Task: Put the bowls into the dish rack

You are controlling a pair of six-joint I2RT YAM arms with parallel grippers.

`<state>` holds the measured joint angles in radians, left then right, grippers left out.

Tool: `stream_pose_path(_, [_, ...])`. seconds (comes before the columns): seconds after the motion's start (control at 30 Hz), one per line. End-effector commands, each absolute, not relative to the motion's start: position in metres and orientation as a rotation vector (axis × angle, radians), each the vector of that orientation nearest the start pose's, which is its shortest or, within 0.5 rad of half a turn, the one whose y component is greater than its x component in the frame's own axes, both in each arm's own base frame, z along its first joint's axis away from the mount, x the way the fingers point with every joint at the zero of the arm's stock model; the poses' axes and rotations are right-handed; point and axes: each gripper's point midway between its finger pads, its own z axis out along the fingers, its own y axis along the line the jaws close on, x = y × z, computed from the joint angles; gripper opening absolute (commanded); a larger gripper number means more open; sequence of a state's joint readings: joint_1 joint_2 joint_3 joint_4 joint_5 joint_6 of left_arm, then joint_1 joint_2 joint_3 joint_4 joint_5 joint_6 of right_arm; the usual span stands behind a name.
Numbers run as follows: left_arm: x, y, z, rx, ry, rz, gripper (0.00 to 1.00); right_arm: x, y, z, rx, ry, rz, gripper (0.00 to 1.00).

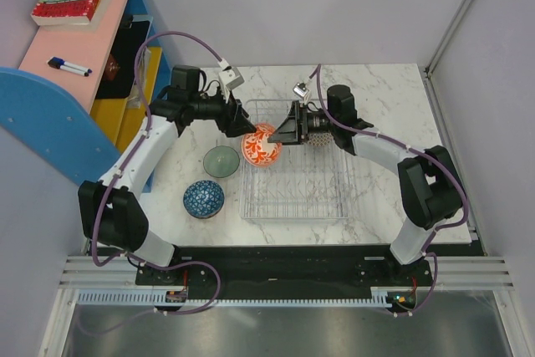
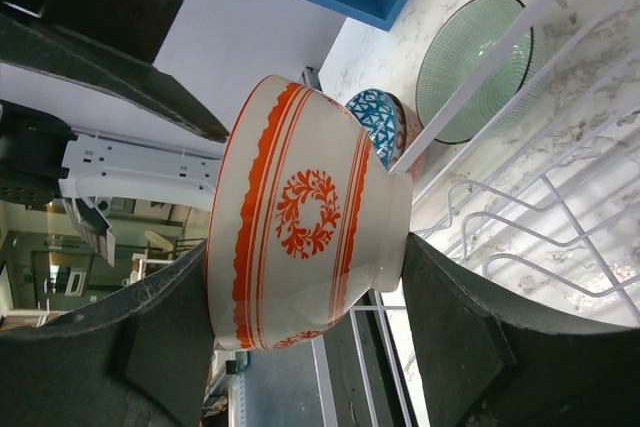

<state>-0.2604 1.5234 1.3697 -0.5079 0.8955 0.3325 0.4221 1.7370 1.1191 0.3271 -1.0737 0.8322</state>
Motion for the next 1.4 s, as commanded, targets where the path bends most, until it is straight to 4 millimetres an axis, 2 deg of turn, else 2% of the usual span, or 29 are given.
stream_pose_path(0.0, [0.352,-0.211,0.262,1.002,1.772,-0.956,0.77,0.313,0.322,0.235,-0.533,1.999,1.727,0.0])
stream_pose_path(0.07, [0.353,-0.2,0.261,0.956,1.786,-0.98,0.87,0.316,0.321,0.234,-0.519,2.012,1.694,0.0])
stream_pose_path(0.13, [0.361,-0.177,0.259,0.891,1.804,-0.97,0.89,0.321,0.318,0.231,-0.528,2.034,1.621,0.0])
stream_pose_path(0.17, [0.366,-0.159,0.254,0.836,1.829,-0.953,0.94,0.331,0.316,0.228,-0.511,2.041,1.545,0.0])
stream_pose_path(0.23, [0.367,-0.144,0.241,0.783,1.869,-0.953,0.95,0.343,0.309,0.223,-0.532,2.072,1.398,0.0])
stream_pose_path(0.27, [0.373,-0.122,0.236,0.717,1.893,-0.926,0.95,0.354,0.304,0.219,-0.508,2.088,1.301,0.0])
stream_pose_path(0.37, [0.37,-0.098,0.215,0.645,1.944,-0.912,0.96,0.382,0.287,0.214,-0.495,2.116,1.032,0.0])
stream_pose_path(0.47, [0.363,-0.084,0.195,0.596,1.987,-0.909,0.96,0.406,0.272,0.209,-0.523,2.128,0.802,0.0])
stream_pose_path(0.53, [0.358,-0.08,0.185,0.579,2.005,-0.923,0.96,0.417,0.264,0.21,-0.574,2.119,0.656,0.0])
stream_pose_path(0.57, [0.357,-0.078,0.182,0.567,2.011,-0.928,0.96,0.421,0.268,0.211,-0.609,2.11,0.606,0.0])
stream_pose_path(0.6, [0.357,-0.077,0.18,0.564,2.011,-0.935,0.96,0.429,0.257,0.205,-0.596,2.131,0.473,0.0])
stream_pose_path(0.67, [0.356,-0.073,0.176,0.548,2.019,-0.939,0.96,0.433,0.26,0.199,-0.705,2.105,0.329,0.0])
stream_pose_path(0.7, [0.356,-0.072,0.175,0.541,2.021,-0.945,0.96,0.438,0.252,0.196,-0.709,2.106,0.219,0.0])
stream_pose_path(0.8, [0.355,-0.072,0.172,0.533,2.025,-0.96,0.96,0.443,0.251,0.187,-0.787,2.086,0.045,0.0])
stream_pose_path(1.03, [0.352,-0.071,0.166,0.521,2.033,-0.966,0.96,0.451,0.257,0.174,-0.927,2.035,-0.232,0.0])
stream_pose_path(1.37, [0.353,-0.068,0.162,0.503,2.041,-0.968,0.97,0.453,0.293,0.174,-1.146,1.89,-0.426,0.0])
